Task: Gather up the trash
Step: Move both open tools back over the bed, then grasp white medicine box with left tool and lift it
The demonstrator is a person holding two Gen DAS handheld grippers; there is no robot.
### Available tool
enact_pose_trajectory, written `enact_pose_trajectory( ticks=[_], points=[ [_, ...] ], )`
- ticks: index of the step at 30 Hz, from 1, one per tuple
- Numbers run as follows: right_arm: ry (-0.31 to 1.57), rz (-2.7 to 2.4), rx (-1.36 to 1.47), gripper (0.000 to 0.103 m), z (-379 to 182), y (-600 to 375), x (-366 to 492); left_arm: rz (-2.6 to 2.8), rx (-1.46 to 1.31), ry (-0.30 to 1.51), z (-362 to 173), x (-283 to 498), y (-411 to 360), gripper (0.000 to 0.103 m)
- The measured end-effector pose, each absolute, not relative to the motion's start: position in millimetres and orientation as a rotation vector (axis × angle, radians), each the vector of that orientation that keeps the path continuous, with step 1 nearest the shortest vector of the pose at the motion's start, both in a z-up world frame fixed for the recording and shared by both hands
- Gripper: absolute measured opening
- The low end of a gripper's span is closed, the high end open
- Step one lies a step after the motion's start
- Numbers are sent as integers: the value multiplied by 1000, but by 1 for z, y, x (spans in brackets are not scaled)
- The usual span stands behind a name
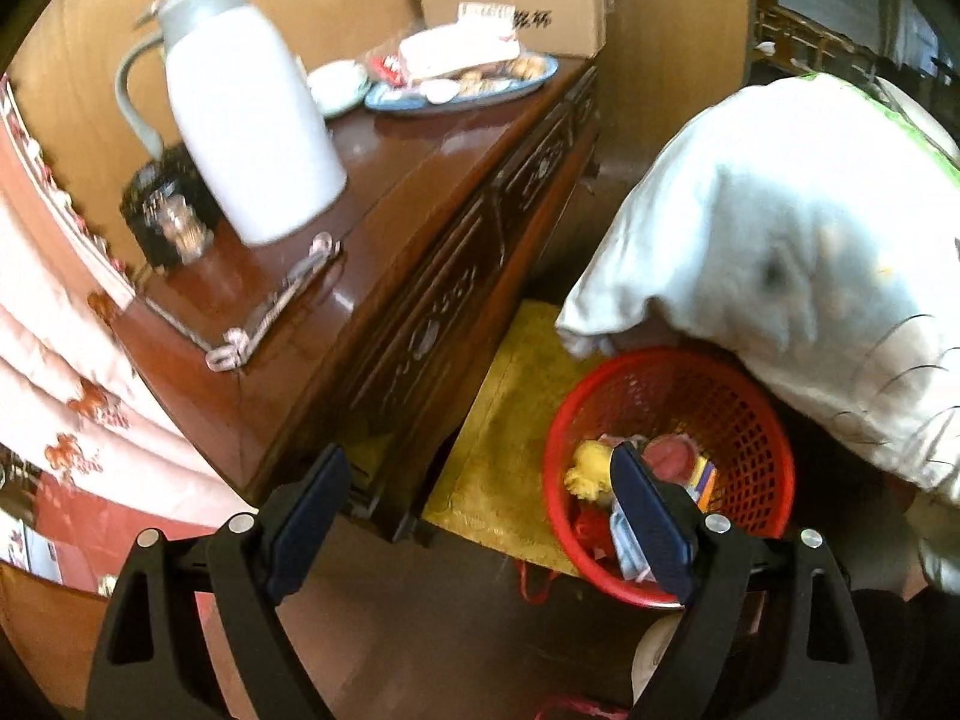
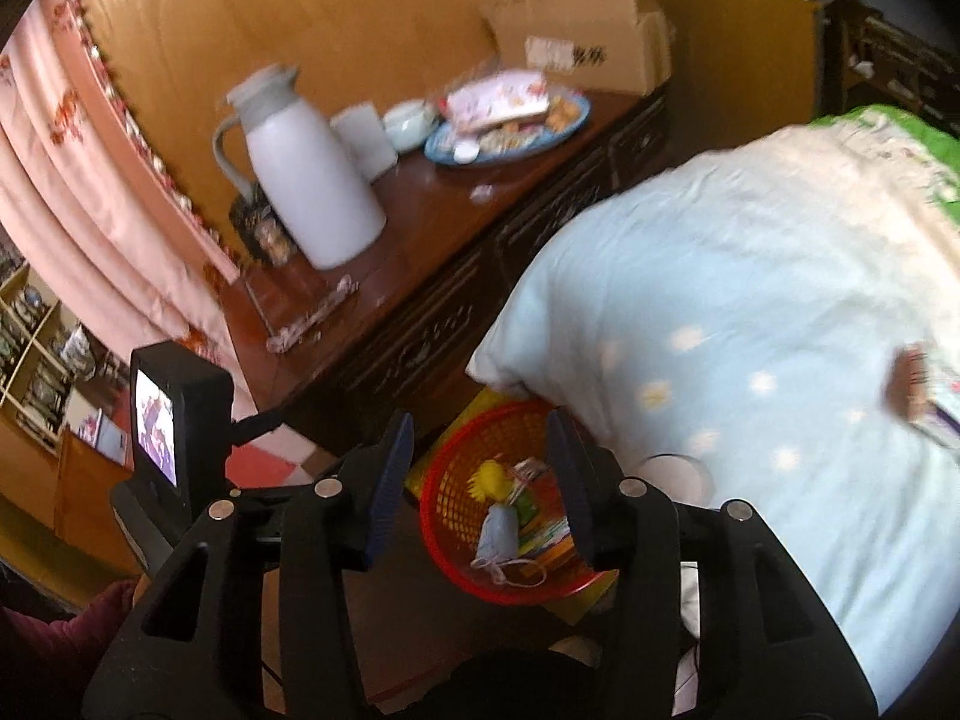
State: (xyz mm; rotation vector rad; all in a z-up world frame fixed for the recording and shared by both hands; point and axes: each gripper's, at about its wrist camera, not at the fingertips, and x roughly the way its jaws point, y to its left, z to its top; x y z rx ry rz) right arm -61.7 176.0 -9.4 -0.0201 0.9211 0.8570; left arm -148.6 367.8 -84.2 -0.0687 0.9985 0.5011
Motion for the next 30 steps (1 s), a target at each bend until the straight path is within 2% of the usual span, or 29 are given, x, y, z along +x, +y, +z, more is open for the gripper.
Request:
enact_pose_trajectory(
  ticks=[15,30],
  points=[
    [728,651,171,50,42,6,-81,348,58,890,-12,-147,252,91],
    [698,238,279,53,5,-165,-62,57,149,895,-5,-56,115,91]
  ],
)
